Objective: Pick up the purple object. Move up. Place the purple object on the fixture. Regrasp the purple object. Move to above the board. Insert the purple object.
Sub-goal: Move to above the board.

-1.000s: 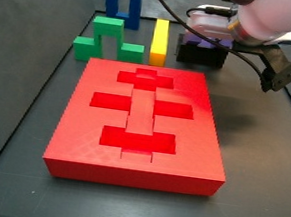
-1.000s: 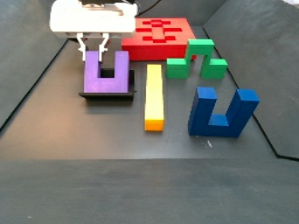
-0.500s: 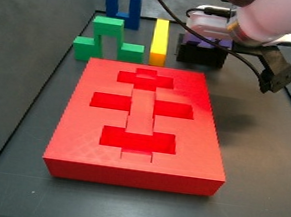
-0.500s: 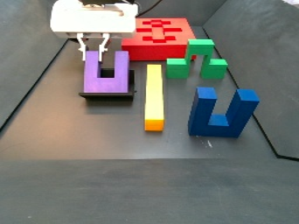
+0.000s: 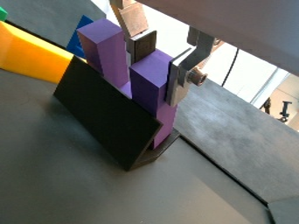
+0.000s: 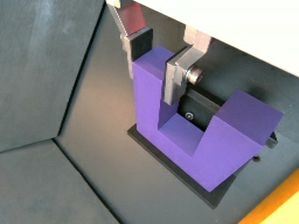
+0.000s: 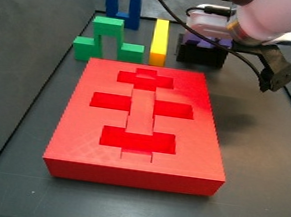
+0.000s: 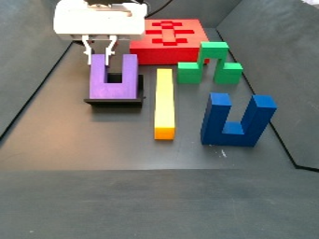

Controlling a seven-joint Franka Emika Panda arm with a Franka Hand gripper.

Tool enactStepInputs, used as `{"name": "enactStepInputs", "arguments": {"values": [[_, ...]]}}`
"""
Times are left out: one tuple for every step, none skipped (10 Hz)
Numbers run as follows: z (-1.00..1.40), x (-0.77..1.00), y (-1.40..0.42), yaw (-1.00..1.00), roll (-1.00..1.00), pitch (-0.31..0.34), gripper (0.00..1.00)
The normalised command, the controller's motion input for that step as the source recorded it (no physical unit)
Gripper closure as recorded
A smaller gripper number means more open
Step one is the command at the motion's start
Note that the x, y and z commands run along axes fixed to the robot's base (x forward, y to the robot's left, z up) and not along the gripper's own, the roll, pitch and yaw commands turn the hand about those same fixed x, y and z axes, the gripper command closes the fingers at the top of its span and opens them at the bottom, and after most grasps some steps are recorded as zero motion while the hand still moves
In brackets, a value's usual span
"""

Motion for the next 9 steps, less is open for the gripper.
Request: {"name": "enactStepInputs", "arguments": {"values": [[1.4, 0.0, 0.0, 0.0, 0.0, 0.0, 1.0], [1.4, 0.0, -0.04, 0.0, -0.06, -0.036, 1.0], [1.4, -0.03, -0.05, -0.01, -0.11, -0.048, 1.0], [1.4, -0.03, -0.02, -0.01, -0.08, -0.054, 1.0], [1.4, -0.02, -0.04, -0.03, -0.05, -0.003, 1.0], [1.4, -0.03, -0.05, -0.04, -0.03, 0.014, 1.0], [1.4, -0.02, -0.04, -0.03, -0.02, 0.025, 1.0], [0.78, -0.01, -0.03, -0.02, -0.02, 0.046, 1.0], [0.31, 0.03, -0.01, -0.01, 0.0, 0.07, 1.0]]}}
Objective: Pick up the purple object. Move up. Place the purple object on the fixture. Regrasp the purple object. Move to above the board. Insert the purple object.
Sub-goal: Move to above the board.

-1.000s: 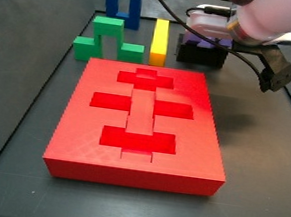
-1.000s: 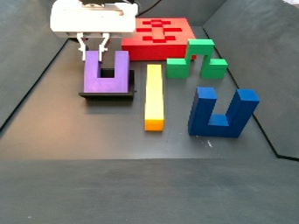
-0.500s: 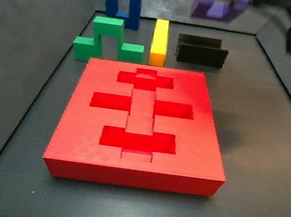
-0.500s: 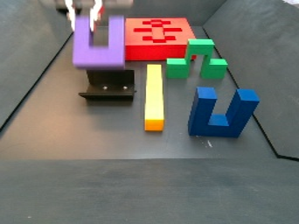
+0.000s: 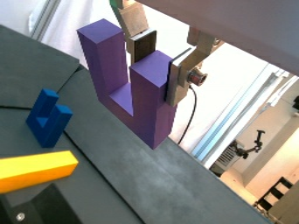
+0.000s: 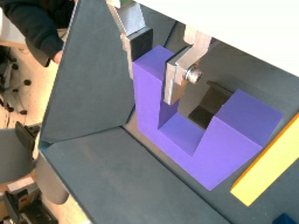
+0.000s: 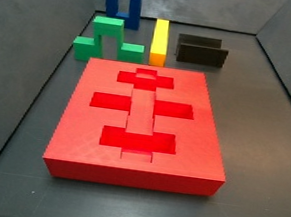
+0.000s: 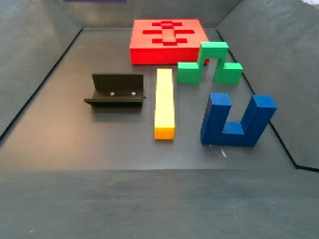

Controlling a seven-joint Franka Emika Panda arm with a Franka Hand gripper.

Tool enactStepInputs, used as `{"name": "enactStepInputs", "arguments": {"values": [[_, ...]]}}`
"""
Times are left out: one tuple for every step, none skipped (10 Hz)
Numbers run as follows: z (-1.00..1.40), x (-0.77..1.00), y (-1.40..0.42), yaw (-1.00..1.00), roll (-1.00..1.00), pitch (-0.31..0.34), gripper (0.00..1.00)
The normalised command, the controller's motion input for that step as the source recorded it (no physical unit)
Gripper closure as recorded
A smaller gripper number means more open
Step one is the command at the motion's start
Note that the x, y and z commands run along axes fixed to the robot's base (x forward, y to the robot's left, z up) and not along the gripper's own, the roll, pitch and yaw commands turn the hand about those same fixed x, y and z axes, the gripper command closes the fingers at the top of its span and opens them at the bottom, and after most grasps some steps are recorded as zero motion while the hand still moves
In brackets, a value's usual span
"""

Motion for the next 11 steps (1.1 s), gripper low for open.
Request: {"name": "enactStepInputs", "arguments": {"values": [[0.3, -1.26, -1.4, -0.02, -1.0, 0.114, 1.0], [0.32, -1.29, -1.4, -0.02, -1.0, 0.101, 1.0], [0.33, -1.36, -1.4, -0.01, -1.0, 0.079, 1.0], [0.28, -1.4, -1.36, 0.0, -1.0, 0.068, 1.0], [0.3, -1.4, -1.39, 0.01, -1.0, 0.072, 1.0], [0.29, -1.4, -1.38, 0.02, -1.0, 0.069, 1.0], [0.15, -0.76, -0.73, 0.02, -1.0, 0.066, 1.0], [0.02, -0.26, -0.2, 0.03, -1.0, 0.062, 1.0], [0.01, -0.1, -0.08, 0.02, -1.0, 0.071, 1.0], [0.03, -0.07, -0.04, 0.02, -1.0, 0.054, 1.0], [-0.01, -0.08, 0.0, 0.02, -0.98, 0.024, 1.0]]}}
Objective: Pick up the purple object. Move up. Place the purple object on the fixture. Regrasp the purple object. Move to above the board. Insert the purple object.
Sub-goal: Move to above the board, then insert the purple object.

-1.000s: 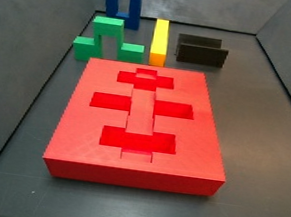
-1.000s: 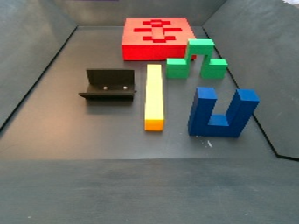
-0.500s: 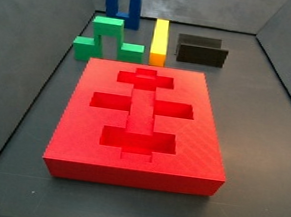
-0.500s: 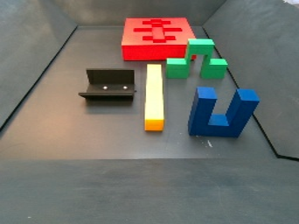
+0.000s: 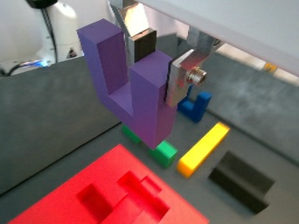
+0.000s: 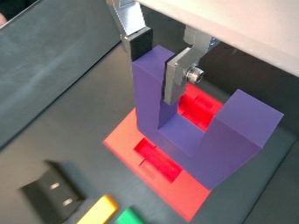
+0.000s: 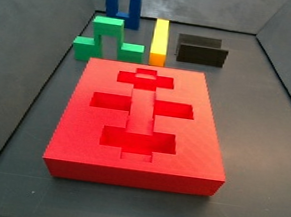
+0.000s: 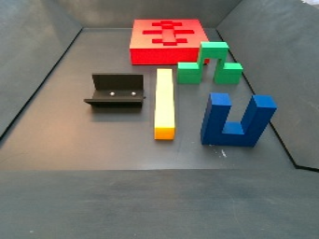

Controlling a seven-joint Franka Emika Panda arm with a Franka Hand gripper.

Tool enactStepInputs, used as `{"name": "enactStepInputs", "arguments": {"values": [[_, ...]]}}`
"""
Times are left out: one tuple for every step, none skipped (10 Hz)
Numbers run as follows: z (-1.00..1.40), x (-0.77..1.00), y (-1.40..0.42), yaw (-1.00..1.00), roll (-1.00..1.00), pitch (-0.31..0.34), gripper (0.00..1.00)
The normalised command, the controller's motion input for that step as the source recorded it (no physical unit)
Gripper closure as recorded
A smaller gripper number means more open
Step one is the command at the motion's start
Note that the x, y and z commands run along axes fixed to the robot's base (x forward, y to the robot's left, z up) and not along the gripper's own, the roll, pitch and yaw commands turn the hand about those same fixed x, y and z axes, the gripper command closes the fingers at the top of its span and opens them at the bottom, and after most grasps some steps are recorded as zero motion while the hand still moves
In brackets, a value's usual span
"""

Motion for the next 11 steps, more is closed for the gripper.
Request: {"name": "enactStepInputs", "arguments": {"values": [[0.01, -0.06, 0.03, 0.01, -0.77, 0.004, 1.0], [0.01, -0.06, 0.02, 0.01, -0.54, -0.014, 1.0], [-0.01, -0.05, 0.02, 0.01, -0.41, -0.019, 1.0], [-0.08, 0.0, -0.04, 0.0, 0.0, 0.0, 1.0], [-0.35, 0.08, -0.31, -0.01, 0.05, 0.0, 1.0], [-0.43, 0.16, -0.73, -0.03, 0.12, -0.037, 1.0], [-0.46, 0.25, -0.84, -0.05, 0.09, -0.054, 1.0], [-0.44, 0.29, -0.69, -0.07, 0.01, -0.059, 1.0], [-0.4, 0.3, -0.45, -0.14, 0.0, -0.051, 1.0], [-0.44, 0.31, -0.21, -0.31, -0.01, -0.014, 1.0], [-0.55, 0.25, -0.05, -0.33, -0.03, -0.016, 1.0]]}}
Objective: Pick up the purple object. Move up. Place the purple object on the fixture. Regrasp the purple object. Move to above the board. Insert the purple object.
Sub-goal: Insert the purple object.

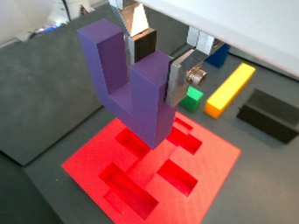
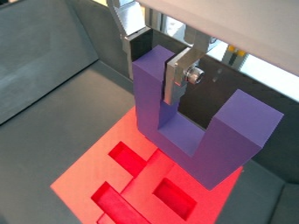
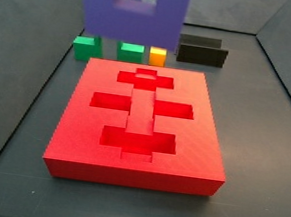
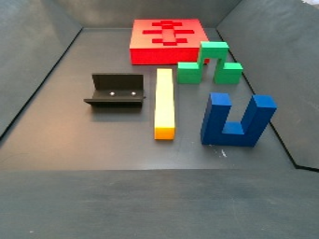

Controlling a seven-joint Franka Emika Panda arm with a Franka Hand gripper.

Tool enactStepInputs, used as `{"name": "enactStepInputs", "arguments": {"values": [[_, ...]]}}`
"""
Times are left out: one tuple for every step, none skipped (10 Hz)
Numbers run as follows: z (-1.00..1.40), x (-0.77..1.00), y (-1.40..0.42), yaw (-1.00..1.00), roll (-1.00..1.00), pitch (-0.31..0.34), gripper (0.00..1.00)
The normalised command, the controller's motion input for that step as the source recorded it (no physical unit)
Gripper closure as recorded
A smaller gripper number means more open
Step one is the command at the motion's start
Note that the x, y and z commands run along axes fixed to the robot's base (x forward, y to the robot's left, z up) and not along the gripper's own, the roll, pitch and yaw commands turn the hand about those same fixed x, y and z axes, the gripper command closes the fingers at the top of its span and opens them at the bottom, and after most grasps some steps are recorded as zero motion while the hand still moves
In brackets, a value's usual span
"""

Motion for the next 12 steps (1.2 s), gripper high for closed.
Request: {"name": "enactStepInputs", "arguments": {"values": [[-0.5, 0.28, 0.0, -0.23, -0.05, 0.0, 1.0], [-0.39, 0.35, 0.0, -0.17, -0.09, 0.0, 1.0], [-0.28, 0.4, -0.2, 0.0, -0.05, 0.0, 1.0], [-0.31, 0.37, -0.38, 0.11, -0.06, 0.0, 1.0], [-0.29, 0.37, -0.49, 0.44, 0.0, 0.046, 1.0], [-0.37, 0.23, -0.35, 0.39, 0.05, 0.057, 1.0], [-0.43, 0.1, -0.16, 0.21, 0.16, 0.04, 1.0], [-0.43, 0.02, -0.11, 0.48, 0.14, 0.014, 1.0], [-0.18, 0.04, -0.19, 0.4, 0.19, 0.016, 1.0], [-0.07, 0.0, -0.09, 0.0, 0.13, 0.023, 1.0], [-0.05, -0.08, -0.01, 0.0, 0.04, 0.0, 1.0], [-0.11, -0.19, 0.0, 0.09, 0.0, 0.0, 1.0]]}}
